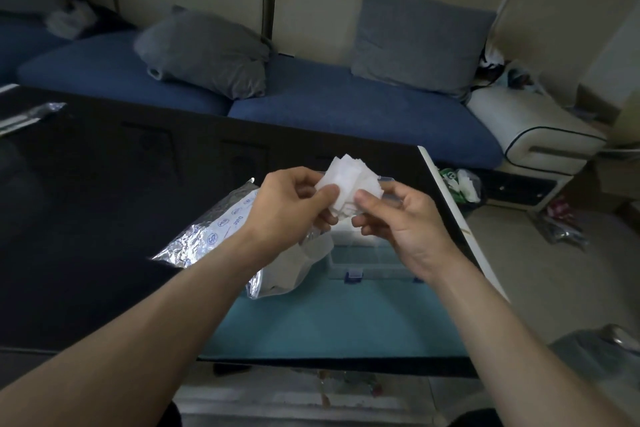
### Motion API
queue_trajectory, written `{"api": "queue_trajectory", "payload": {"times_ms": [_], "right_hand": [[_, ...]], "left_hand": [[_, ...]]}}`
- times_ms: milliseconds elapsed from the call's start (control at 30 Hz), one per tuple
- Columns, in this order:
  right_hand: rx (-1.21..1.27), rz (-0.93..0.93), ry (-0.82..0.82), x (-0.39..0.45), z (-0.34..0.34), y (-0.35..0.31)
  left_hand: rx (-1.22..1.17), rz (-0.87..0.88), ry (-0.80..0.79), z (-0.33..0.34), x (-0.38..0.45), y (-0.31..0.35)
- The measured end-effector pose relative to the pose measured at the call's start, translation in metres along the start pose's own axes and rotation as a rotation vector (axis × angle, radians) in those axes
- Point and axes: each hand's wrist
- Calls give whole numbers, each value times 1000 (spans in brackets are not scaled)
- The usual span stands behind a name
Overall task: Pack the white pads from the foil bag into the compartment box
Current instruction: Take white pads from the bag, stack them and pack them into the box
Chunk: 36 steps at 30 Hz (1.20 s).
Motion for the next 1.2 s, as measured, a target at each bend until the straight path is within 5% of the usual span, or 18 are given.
{"api": "queue_trajectory", "payload": {"times_ms": [133, 300, 600, 933, 1200], "right_hand": [[-119, -149, 87, 1, -2, 4], [-220, -193, -23, 2, -5, 5], [-204, -315, 58, -1, -1, -1], [-251, -267, 97, 2, -4, 6], [-210, -237, 123, 2, -3, 2]], "left_hand": [[-173, -119, -123, 2, 2, -3], [-173, -163, -245, 4, -1, -3], [-40, -56, -40, 4, -1, -3], [-142, -140, -108, 2, 2, -6], [-52, -88, -1, 5, 4, -10]]}}
Point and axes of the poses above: each hand's wrist, its own x-axis towards the middle knuckle, its own z-axis out of the palm, y = z × x, and after that the axes turned 6 degrees about y, right-handed
